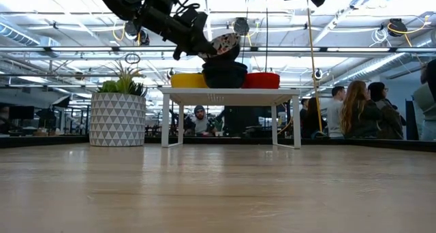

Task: Pick & Place Mini bowls
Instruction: Stack the white patterned bowl on top of the white patterned bowl on the shelf

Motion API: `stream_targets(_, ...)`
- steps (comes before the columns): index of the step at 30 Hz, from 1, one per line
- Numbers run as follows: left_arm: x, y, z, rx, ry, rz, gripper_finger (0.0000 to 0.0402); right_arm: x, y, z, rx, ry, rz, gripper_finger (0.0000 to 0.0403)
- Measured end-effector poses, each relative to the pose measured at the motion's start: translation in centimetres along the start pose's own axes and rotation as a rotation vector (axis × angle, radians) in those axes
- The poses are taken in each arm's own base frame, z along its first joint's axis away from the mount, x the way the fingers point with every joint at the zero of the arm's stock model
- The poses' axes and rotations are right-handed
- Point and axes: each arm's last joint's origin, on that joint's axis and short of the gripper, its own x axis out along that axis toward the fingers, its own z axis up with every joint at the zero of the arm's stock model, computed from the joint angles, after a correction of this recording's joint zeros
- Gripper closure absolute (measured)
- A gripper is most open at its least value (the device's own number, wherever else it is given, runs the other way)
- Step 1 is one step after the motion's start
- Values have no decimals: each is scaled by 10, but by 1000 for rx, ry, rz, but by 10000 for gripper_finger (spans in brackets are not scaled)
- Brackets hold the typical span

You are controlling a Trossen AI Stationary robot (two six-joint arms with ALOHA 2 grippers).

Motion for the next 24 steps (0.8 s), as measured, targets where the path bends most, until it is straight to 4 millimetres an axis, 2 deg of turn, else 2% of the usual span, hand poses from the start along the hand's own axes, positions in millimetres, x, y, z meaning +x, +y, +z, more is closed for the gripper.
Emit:
stream_targets(6,14,1,-10,-12,8,-5,373,0,0,0,34,0,0,273)
stream_targets(24,13,3,-14,-28,49,2,357,0,0,0,52,4,-1,273)
